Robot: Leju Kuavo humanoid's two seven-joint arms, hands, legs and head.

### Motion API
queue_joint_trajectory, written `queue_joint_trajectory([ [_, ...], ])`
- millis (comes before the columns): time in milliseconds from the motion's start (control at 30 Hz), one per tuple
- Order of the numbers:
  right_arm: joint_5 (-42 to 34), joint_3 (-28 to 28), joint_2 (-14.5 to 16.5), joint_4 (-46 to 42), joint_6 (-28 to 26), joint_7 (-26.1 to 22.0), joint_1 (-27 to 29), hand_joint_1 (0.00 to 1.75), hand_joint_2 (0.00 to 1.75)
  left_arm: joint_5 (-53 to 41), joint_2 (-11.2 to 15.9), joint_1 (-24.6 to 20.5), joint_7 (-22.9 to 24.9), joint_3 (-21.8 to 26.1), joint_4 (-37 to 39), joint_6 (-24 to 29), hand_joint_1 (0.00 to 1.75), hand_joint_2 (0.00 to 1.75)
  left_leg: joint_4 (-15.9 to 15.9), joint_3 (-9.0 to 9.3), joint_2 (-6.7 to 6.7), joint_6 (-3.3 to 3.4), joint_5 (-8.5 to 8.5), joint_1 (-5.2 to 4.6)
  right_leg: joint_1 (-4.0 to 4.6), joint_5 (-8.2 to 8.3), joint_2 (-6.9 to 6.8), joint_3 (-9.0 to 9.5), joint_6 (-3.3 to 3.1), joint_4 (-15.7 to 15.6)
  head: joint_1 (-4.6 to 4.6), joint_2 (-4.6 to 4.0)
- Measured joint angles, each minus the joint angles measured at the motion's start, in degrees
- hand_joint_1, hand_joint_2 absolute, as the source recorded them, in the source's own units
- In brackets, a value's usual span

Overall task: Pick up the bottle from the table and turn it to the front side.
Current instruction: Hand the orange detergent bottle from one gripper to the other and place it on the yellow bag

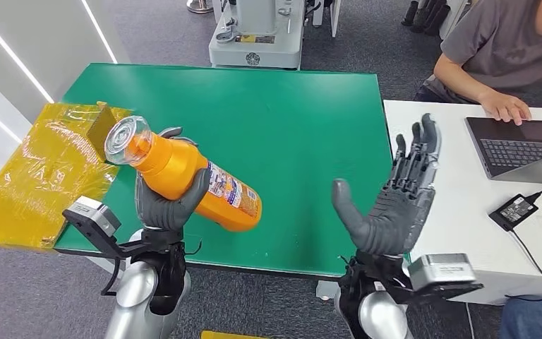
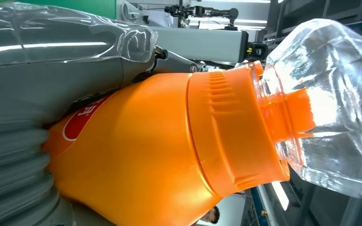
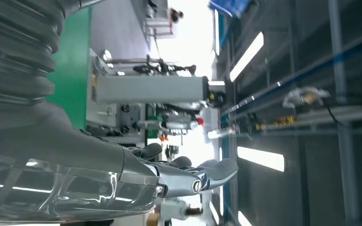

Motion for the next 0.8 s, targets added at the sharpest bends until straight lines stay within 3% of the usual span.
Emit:
queue_joint_trajectory([
  [267, -3.51, -0.02, -0.37, -6.71, -6.77, -0.07, 3.27, 0.0, 1.75, -1.23, 0.02, 0.17, 0.1, 0.12, -1.23, 0.3, 1.75, 1.75, -0.01, 0.0, 0.0, 0.0, 0.0, 0.0, 0.0, 0.0, 0.0, 0.0, 0.0, 0.0, 0.0, 0.0],
  [600, -5.78, -1.34, -0.28, -7.87, -6.32, -0.07, 6.19, 0.0, 1.75, -2.11, 0.05, 0.45, 0.17, 0.13, -2.27, 1.41, 1.75, 1.75, -0.01, -0.01, 0.0, 0.0, 0.0, -0.01, 0.0, 0.0, -0.01, 0.01, 0.0, 0.0, 0.01, 0.0],
  [800, -5.34, -1.43, -0.28, -7.84, -5.29, -0.07, 6.37, 0.0, 1.75, -5.88, 0.75, 0.29, -0.82, 0.13, -3.55, 4.7, 1.75, 1.75, -0.01, -0.01, 0.0, 0.0, 0.0, 0.0, 0.0, 0.0, 0.0, 0.01, 0.0, 0.0, 0.01, 0.0],
])
